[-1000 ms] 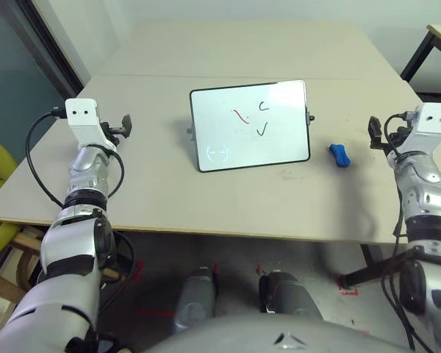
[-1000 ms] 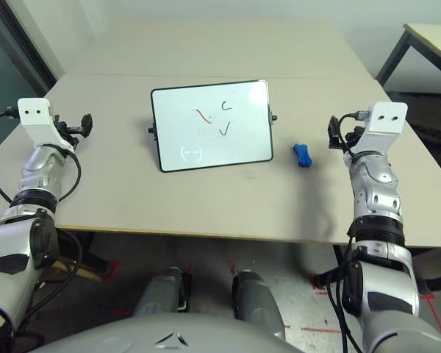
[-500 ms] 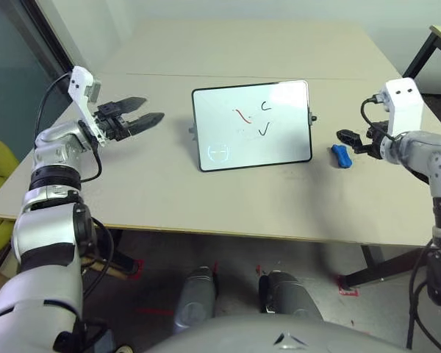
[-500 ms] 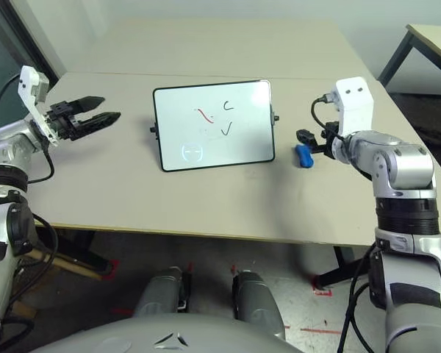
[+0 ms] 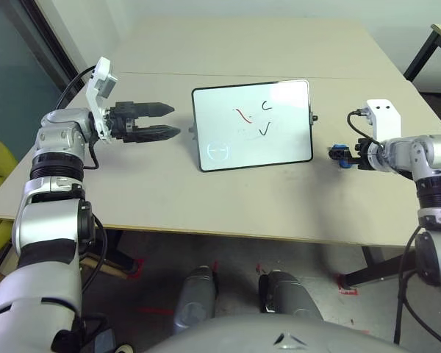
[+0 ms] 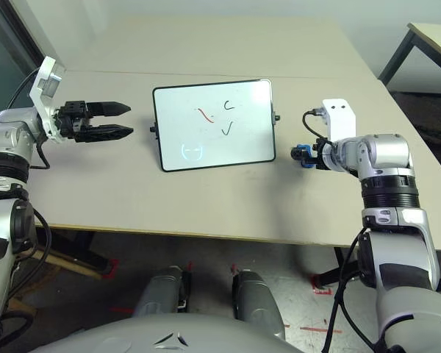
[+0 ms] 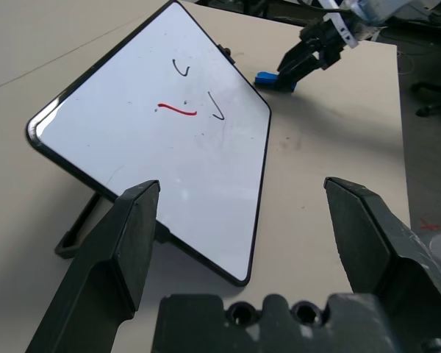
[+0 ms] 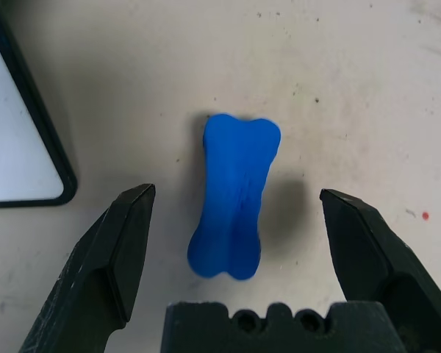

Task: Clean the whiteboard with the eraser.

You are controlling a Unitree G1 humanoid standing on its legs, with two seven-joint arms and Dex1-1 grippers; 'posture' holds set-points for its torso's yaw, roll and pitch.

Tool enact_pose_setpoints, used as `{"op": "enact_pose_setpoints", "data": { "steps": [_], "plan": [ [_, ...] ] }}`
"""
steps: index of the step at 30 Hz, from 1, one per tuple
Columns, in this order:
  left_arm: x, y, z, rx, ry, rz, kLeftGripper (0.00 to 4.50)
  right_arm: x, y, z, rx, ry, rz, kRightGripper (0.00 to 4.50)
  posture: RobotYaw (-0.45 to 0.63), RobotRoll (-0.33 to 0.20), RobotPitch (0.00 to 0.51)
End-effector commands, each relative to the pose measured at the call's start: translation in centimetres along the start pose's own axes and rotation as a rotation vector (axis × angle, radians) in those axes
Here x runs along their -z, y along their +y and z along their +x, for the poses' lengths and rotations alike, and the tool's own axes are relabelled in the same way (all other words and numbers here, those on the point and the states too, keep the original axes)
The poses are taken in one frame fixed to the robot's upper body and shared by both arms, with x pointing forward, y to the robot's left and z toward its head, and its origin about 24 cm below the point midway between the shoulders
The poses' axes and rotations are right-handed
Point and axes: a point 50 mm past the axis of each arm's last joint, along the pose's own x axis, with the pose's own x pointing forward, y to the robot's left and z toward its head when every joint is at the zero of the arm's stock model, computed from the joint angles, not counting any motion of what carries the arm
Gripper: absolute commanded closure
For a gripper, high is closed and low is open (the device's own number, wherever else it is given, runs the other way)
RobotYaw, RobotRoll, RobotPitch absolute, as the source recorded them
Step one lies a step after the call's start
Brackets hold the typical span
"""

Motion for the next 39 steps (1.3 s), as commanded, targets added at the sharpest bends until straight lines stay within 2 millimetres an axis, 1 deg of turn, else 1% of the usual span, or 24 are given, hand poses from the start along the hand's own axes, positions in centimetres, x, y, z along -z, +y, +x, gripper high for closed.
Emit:
{"op": "enact_pose_setpoints", "data": {
  "steps": [1,2,5,8,9,10,11,13,14,15,18,20,21,22,24,27,30,33,37,39],
  "plan": [
    [-0.2,-0.2,0.2,0.021,-0.002,0.011,0.00,-0.1,-0.2,0.4,0.012,0.013,-0.015,0.01,0.15,0.000,0.039],
    [-0.2,-0.2,0.2,0.021,-0.003,0.013,0.00,-0.1,-0.3,0.5,0.013,0.014,-0.016,0.01,0.16,0.000,0.034],
    [-0.2,-0.2,0.2,0.022,-0.006,0.014,0.00,0.0,-0.5,0.7,0.022,0.025,-0.024,0.60,0.16,0.000,0.034],
    [-0.2,-0.2,0.2,0.022,-0.008,0.016,0.00,0.0,-0.7,0.8,0.018,0.026,-0.029,1.77,0.16,0.000,0.035],
    [-0.2,-0.2,0.2,0.022,-0.008,0.017,0.00,-0.1,-0.7,0.8,0.017,0.026,-0.031,2.02,0.16,0.000,0.037],
    [-0.2,-0.2,0.2,0.021,-0.007,0.016,0.00,-0.1,-0.7,0.8,0.017,0.025,-0.036,2.49,0.16,0.000,0.037],
    [-0.1,-0.2,0.2,0.021,-0.007,0.016,0.00,-0.2,-0.7,0.8,0.016,0.025,-0.042,2.77,0.16,0.000,0.037],
    [-0.1,-0.2,0.3,0.021,-0.006,0.016,0.00,-0.3,-0.7,0.6,0.012,0.027,-0.061,3.62,0.16,0.000,0.039],
    [-0.1,-0.2,0.3,0.022,-0.007,0.016,0.00,-0.5,-0.7,0.5,0.013,0.024,-0.083,3.93,0.16,0.000,0.039],
    [-0.1,-0.1,0.3,0.022,-0.007,0.017,0.00,-0.6,-0.6,0.3,0.012,0.020,-0.101,4.12,0.16,0.000,0.039],
    [-0.1,-0.1,0.4,0.024,-0.007,0.017,0.00,-2.0,-0.1,-0.8,0.008,-0.055,-0.238,4.12,0.16,0.000,0.041],
    [-0.1,-0.1,0.4,0.024,-0.008,0.018,0.00,-3.0,0.6,-1.9,-0.017,-0.145,-0.338,4.12,0.15,0.000,0.042],
    [-0.1,-0.1,0.5,0.025,-0.009,0.017,0.00,-3.4,1.2,-2.4,-0.057,-0.212,-0.394,4.12,0.15,0.000,0.042],
    [-0.1,-0.1,0.5,0.026,-0.009,0.017,0.00,-3.7,1.9,-3.0,-0.095,-0.264,-0.441,4.12,0.15,0.000,0.041],
    [-0.1,-0.1,0.6,0.032,-0.011,0.015,0.00,-3.8,3.0,-3.7,-0.110,-0.325,-0.532,4.12,0.15,0.000,0.042],
    [-0.1,-0.1,0.8,0.037,-0.014,0.014,0.00,-3.6,5.0,-4.1,-0.126,-0.392,-0.664,4.12,0.14,0.000,0.042],
    [0.0,-0.1,1.0,0.039,-0.013,0.014,0.00,-3.2,7.5,-4.1,-0.160,-0.457,-0.804,4.12,0.14,0.000,0.042],
    [-0.1,-0.1,1.1,0.040,-0.015,0.016,0.00,-2.8,9.5,-3.4,-0.145,-0.497,-1.022,4.12,0.14,0.000,0.043],
    [-0.1,-0.1,1.1,0.042,-0.016,0.017,0.00,-2.3,11.0,-1.9,-0.114,-0.515,-1.168,4.12,0.14,0.000,0.043],
    [-0.1,-0.1,1.1,0.043,-0.017,0.017,0.00,-2.1,11.3,-1.1,-0.102,-0.515,-1.208,4.12,0.14,0.000,0.043]
  ]
}}
